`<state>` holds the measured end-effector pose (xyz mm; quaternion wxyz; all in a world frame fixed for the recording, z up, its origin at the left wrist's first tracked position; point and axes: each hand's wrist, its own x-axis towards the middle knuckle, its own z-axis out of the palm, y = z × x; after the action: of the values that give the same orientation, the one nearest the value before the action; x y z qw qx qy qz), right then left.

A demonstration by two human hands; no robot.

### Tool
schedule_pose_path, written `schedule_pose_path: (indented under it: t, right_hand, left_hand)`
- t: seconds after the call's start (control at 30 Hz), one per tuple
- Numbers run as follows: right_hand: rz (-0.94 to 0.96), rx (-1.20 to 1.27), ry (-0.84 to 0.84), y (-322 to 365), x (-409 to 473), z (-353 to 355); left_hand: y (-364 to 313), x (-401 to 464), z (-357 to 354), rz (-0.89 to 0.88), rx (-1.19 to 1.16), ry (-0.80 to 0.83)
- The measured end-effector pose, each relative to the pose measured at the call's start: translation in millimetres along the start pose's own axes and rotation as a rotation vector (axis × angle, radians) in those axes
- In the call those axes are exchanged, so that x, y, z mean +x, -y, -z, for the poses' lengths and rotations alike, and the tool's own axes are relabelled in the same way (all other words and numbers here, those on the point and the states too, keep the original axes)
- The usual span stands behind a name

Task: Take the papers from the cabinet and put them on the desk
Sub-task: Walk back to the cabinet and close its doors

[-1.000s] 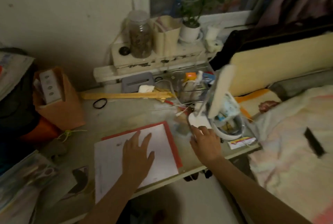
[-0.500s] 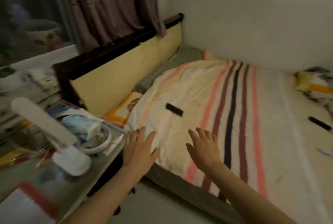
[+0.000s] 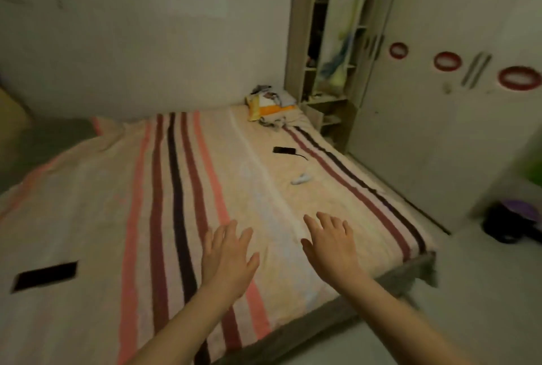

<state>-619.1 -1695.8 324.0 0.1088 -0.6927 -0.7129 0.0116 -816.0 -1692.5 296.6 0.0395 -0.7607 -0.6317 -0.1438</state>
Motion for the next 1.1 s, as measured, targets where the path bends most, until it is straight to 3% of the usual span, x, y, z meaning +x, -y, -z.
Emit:
schedule_pose_path:
  t: [0.23, 0.4, 0.67, 0.9, 1.1]
  right_hand:
    - [-0.395, 0.012, -0.067, -162.8, 17.4, 21.7]
    - [-0.645, -0.023, -0.106, -268.0, 44.0, 34.8]
    - [-0.929, -0.03, -0.141, -409.4, 63.8, 62.1]
    - [-1.03, -0.036, -0.16, -555.8, 72.1, 66.3]
    - [-0.885, -0.072, -0.106, -699.0, 116.2, 85.4]
  left_hand:
    - [-164.2, 126.5, -46.5, -0.327, -0.071, 0.139]
    - [-275.3, 206.7, -88.3, -0.549, -0.088, 0.153]
    - [-448.6, 292.2, -130.3, -0.827, -0.132, 0.223]
    - [-596.4, 338.4, -167.6, -0.985, -0.158, 0.254]
    - [-726.8, 393.2, -205.6, -0.871, -0.122, 0.263]
